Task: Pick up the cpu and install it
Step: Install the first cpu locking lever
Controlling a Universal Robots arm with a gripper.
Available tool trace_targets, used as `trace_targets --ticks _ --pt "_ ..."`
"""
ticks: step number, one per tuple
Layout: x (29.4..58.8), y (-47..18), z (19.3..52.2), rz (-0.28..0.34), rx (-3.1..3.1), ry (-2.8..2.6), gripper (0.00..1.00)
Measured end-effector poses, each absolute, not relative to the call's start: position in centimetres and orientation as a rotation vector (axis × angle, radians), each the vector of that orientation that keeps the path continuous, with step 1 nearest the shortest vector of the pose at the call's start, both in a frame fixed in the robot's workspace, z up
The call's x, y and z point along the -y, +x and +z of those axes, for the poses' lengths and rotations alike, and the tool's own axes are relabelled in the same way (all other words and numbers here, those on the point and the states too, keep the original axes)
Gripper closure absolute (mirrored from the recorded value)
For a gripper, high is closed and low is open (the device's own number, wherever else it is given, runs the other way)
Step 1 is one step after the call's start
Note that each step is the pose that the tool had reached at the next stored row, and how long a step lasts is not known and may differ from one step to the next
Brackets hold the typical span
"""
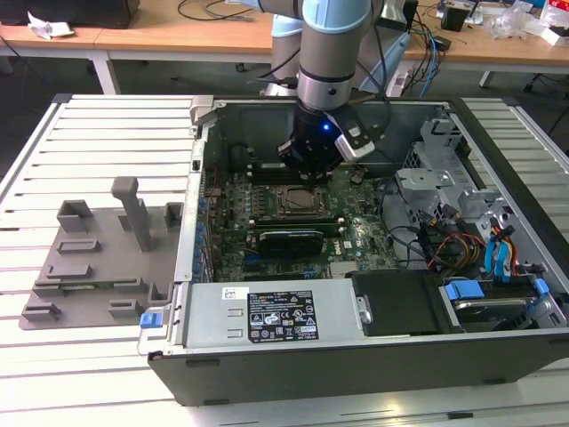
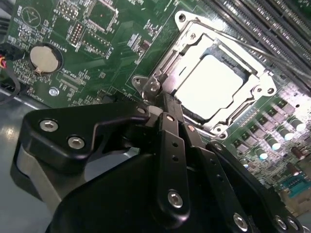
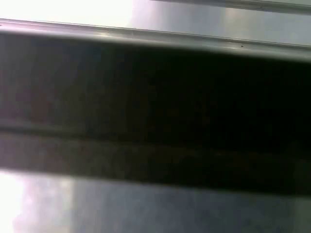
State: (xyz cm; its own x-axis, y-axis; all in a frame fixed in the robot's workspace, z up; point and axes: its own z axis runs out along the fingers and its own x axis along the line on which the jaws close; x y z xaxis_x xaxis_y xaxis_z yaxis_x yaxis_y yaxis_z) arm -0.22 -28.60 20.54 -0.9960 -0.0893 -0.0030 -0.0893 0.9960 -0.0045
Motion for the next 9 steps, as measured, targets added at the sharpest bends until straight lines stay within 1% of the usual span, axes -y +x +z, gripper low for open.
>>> trace_targets --ticks 9 --pt "29.41 -0.23 20.55 -0.016 -3.135 -0.14 0.89"
